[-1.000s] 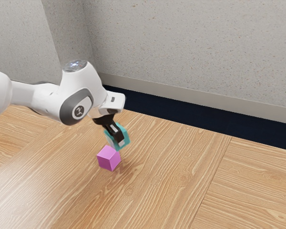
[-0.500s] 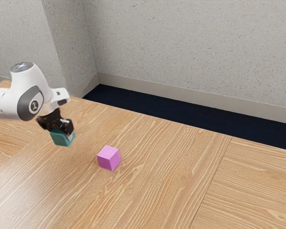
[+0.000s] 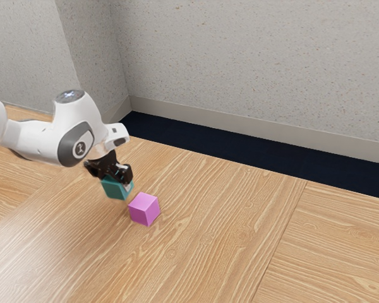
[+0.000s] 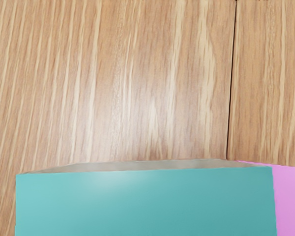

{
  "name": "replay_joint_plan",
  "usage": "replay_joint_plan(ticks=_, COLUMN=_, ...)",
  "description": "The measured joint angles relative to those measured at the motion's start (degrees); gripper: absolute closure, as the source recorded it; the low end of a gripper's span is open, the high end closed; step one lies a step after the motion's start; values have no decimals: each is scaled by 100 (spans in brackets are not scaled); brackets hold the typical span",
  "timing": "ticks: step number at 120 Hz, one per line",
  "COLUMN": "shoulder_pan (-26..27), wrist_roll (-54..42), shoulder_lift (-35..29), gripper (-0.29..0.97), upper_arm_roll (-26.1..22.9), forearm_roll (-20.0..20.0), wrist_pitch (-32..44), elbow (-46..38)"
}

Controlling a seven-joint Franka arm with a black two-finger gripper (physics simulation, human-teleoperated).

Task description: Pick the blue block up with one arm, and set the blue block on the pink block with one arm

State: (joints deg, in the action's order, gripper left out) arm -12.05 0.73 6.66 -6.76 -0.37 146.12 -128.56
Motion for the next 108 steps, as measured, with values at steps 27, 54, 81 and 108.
replay_joint_plan(ticks=27, shoulder_pan=103, wrist_roll=213, shoulder_lift=140, gripper=30, upper_arm_roll=-171, forearm_roll=15, wrist_pitch=43, elbow=93)
replay_joint_plan(ticks=54, shoulder_pan=176, wrist_roll=430, shoulder_lift=183, gripper=30, upper_arm_roll=-307, forearm_roll=164, wrist_pitch=56, elbow=134)
replay_joint_plan(ticks=81, shoulder_pan=186, wrist_roll=611, shoulder_lift=204, gripper=30, upper_arm_roll=-403, forearm_roll=216, wrist_pitch=61, elbow=135)
replay_joint_plan(ticks=108, shoulder_pan=198, wrist_roll=749, shoulder_lift=208, gripper=30, upper_arm_roll=-485, forearm_roll=231, wrist_pitch=62, elbow=127)
